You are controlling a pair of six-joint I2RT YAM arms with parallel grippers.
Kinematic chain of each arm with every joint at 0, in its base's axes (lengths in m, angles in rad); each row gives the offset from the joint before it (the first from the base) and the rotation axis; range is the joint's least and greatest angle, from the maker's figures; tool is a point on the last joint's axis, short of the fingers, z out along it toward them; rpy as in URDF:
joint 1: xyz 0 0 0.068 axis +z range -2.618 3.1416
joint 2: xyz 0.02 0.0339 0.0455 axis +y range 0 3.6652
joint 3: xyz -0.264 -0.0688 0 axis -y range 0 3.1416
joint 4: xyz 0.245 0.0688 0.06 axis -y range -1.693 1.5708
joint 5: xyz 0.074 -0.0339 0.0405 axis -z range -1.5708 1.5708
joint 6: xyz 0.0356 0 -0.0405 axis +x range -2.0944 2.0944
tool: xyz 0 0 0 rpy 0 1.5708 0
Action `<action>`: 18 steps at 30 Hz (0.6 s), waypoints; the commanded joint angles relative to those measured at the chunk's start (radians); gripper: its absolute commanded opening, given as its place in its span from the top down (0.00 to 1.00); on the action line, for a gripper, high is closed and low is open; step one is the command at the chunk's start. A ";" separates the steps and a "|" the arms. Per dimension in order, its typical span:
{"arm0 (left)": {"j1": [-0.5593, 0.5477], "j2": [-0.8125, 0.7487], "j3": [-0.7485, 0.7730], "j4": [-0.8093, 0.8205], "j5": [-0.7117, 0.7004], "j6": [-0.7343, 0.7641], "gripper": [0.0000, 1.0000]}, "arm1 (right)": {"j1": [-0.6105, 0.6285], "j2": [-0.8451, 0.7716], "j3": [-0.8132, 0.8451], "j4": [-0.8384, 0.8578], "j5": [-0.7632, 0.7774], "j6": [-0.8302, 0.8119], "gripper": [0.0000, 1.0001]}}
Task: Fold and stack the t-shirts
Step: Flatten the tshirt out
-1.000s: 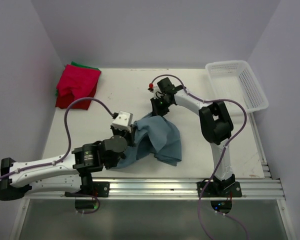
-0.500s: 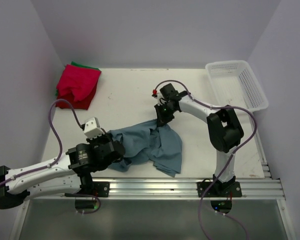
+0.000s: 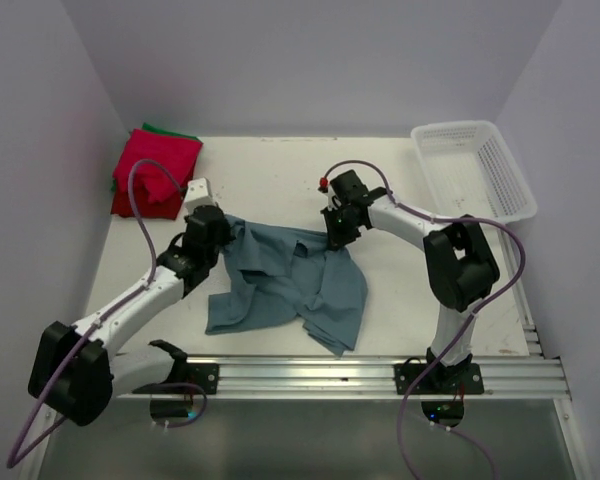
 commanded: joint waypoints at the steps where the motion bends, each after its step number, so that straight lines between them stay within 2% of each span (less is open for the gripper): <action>1: 0.240 0.112 0.054 0.140 0.135 0.047 1.00 | -0.027 -0.027 0.008 -0.022 0.105 0.002 1.00; 2: 0.359 0.139 0.057 0.145 0.172 0.029 1.00 | -0.026 -0.027 0.008 -0.020 0.100 0.002 1.00; 5: 0.530 0.237 0.075 0.152 0.261 -0.017 1.00 | -0.026 -0.027 0.006 -0.017 0.090 0.006 1.00; 7: 0.594 0.286 0.069 0.171 0.284 -0.036 1.00 | -0.025 -0.027 0.005 -0.014 0.088 0.006 1.00; 13: 0.685 0.413 0.107 0.145 0.290 -0.066 1.00 | -0.022 -0.033 -0.015 0.000 0.062 0.009 1.00; 14: 0.690 0.418 0.106 0.148 0.290 -0.069 0.89 | -0.024 -0.038 -0.018 0.001 0.060 0.009 1.00; 15: 0.693 0.420 0.104 0.152 0.298 -0.079 0.60 | -0.022 -0.044 -0.029 0.004 0.056 0.009 1.00; 18: 0.694 0.377 0.095 0.152 0.296 -0.092 0.41 | -0.021 -0.053 -0.046 0.014 0.048 0.009 1.00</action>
